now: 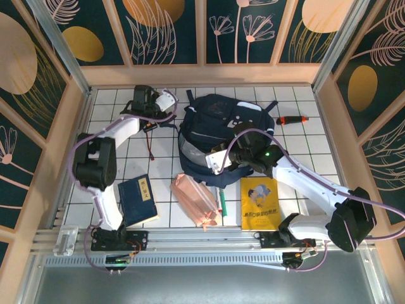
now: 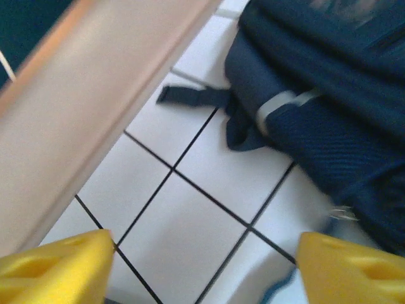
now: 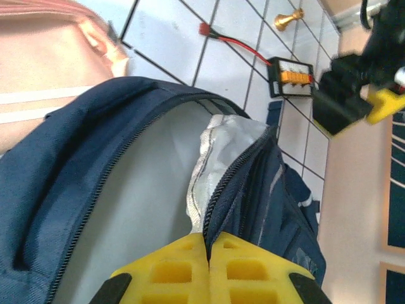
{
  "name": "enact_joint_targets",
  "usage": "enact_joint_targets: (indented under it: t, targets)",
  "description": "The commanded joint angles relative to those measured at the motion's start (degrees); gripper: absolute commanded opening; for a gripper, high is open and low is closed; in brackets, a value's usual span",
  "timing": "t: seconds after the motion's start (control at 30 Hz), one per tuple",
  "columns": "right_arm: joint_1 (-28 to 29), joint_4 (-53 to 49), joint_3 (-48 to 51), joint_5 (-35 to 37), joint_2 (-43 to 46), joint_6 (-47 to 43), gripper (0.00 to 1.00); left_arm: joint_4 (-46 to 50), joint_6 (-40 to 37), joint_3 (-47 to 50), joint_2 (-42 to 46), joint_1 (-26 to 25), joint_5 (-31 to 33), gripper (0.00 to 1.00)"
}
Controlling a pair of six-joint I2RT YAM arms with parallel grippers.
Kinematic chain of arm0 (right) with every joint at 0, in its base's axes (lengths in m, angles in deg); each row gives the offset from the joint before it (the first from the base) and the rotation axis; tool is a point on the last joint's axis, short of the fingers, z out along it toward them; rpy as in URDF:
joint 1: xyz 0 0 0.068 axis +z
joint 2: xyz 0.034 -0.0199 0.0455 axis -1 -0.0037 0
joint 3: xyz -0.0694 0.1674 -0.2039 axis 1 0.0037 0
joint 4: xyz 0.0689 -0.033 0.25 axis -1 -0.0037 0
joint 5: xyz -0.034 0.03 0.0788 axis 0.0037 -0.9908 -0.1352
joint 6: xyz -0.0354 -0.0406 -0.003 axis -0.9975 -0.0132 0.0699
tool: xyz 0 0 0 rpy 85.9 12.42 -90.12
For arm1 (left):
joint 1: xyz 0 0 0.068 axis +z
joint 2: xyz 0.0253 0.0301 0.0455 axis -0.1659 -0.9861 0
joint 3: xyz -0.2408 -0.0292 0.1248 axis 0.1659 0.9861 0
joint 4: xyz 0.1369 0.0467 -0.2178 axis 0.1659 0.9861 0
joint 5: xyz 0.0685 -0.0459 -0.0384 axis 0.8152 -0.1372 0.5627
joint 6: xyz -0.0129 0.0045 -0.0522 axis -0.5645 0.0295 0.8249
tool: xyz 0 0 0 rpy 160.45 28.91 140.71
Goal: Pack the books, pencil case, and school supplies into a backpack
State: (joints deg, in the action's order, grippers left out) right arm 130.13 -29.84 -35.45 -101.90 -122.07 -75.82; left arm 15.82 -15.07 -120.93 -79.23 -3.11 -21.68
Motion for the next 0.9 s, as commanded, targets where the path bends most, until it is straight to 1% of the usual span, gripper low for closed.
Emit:
enact_joint_targets:
  t: [0.0, 0.13, 0.17, 0.2, 0.23, 0.3, 0.37, 0.47, 0.6, 0.67, 0.7, 0.77, 0.87]
  targets:
    - [-0.95, 7.17, -0.84, -0.7, -0.01, 4.91, 0.0, -2.11, -8.58, 6.53, 7.15, -0.65, -11.86, 0.8]
    - [-1.48, 9.79, -3.19, 1.63, -1.22, 7.14, 0.0, 1.15, -14.66, 7.92, 12.0, -0.98, -23.36, 0.8]
    - [-1.66, 10.85, -3.54, 2.24, -1.38, 7.76, 0.0, 0.95, -15.22, 8.07, 12.58, -1.64, -25.36, 0.82]
    - [-1.89, 11.59, -4.04, 2.7, -1.53, 8.1, 0.0, 0.76, -16.19, 8.3, 13.04, -2.43, -26.16, 0.84]
    - [-2.1, 12.13, -4.64, 2.91, -1.92, 8.5, 0.0, 0.47, -17.5, 8.56, 13.46, -3.89, -25.57, 0.85]
    - [-2.52, 13.79, -5.67, 3.82, -2.48, 10.13, 0.0, 1.01, -20.08, 7.91, 13.49, -7.03, -24.14, 0.86]
    - [-3.34, 14.96, -7.08, 4.14, -3.22, 12.14, 0.0, 1.49, -19.98, 6.83, 13.13, -8.49, -26.03, 0.86]
    - [-4.22, 16.14, -8.49, 4.78, -3.9, 13.22, 0.0, 0.77, -17.93, 7.5, 13.76, -8.69, -29.06, 0.86]
    - [-5.15, 15.95, -9.72, 3.86, -4.53, 12.99, 0.0, 5.45, -19.62, 8.84, 16.27, -8.69, -29.13, 0.88]
    - [-5.19, 15.76, -10.08, 4.04, -4.94, 12.72, 0.0, 10.19, -19.32, 8.58, 17.41, -8.69, -28.25, 0.93]
    - [-5.22, 15.71, -10.18, 3.95, -5.03, 12.72, 0.0, 12.66, -19.25, 7.81, 17.51, -8.69, -28.67, 0.99]
    - [-5.22, 15.52, -10.18, 3.74, -5.04, 12.26, 0.0, 15.72, -18.7, 7.25, 17.67, -8.69, -30.31, 0.99]
    - [-5.18, 15.74, -10.09, 3.73, -4.89, 11.98, 0.0, 13.21, -15.64, 8.46, 17.34, -8.9, -33.74, 0.99]
